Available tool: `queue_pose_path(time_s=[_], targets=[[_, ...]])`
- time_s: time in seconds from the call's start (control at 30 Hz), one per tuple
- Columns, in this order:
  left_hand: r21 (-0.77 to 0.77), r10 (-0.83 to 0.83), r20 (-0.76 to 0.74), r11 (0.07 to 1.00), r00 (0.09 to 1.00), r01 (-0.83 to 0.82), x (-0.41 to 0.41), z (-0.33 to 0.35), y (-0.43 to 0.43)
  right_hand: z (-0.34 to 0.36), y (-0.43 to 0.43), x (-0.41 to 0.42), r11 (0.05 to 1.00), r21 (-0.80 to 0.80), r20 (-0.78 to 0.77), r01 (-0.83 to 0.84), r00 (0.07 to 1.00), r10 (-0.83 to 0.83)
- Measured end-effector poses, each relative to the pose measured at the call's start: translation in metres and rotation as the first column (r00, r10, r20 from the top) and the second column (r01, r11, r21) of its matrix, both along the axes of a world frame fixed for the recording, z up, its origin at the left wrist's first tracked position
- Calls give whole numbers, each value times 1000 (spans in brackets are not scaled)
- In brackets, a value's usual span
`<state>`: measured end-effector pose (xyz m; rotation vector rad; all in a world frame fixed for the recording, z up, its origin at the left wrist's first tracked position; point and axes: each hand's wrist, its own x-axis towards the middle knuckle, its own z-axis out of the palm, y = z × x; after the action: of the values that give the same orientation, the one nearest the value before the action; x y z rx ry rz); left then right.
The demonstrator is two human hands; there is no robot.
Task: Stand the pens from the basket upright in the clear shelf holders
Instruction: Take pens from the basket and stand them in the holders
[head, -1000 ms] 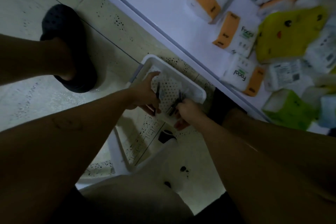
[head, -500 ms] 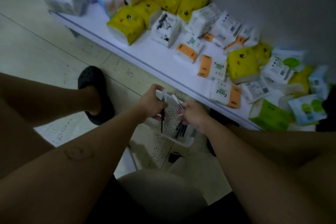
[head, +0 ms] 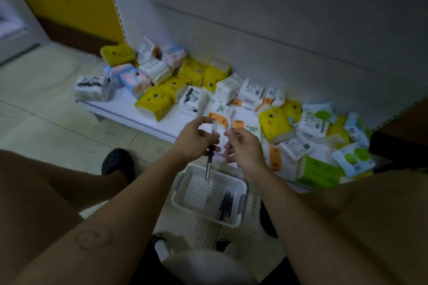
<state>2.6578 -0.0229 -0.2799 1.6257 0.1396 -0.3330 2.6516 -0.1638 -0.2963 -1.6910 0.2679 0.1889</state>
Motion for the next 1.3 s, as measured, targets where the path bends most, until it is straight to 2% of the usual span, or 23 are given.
queue_pose_path(time_s=[0.07, 0.17, 0.37, 0.5, 0.6, 0.7, 0.93, 1.2, 1.3], targets=[[33, -5, 60, 999, 998, 3, 4, 17, -7, 17, -6, 3, 999, 0, 67, 41, 997, -41], [33, -28, 149, 999, 988, 23, 8, 44, -19, 44, -19, 2, 990, -87, 209, 107, 974, -87], [57, -84, 348, 996, 934, 69, 8, 113, -50, 109, -47, -7, 981, -68, 425, 184, 895, -138], [146, -179, 500, 982, 847, 121, 5, 173, -75, 161, -73, -8, 973, -67, 584, 219, 800, -140], [146, -212, 604, 977, 768, 155, 0, 218, -95, 199, -96, -12, 963, -43, 680, 268, 713, -168], [189, -259, 682, 966, 684, 177, -6, 259, -115, 236, -119, -23, 951, -86, 767, 297, 629, -127], [258, -303, 783, 953, 543, 160, -15, 337, -165, 310, -165, -44, 894, -99, 851, 437, 503, -152], [310, -305, 879, 950, 366, 47, 5, 399, -216, 365, -222, -39, 823, -70, 895, 563, 399, -197], [309, -307, 889, 950, 340, 49, 17, 418, -230, 382, -242, -31, 798, -61, 906, 600, 369, -209]])
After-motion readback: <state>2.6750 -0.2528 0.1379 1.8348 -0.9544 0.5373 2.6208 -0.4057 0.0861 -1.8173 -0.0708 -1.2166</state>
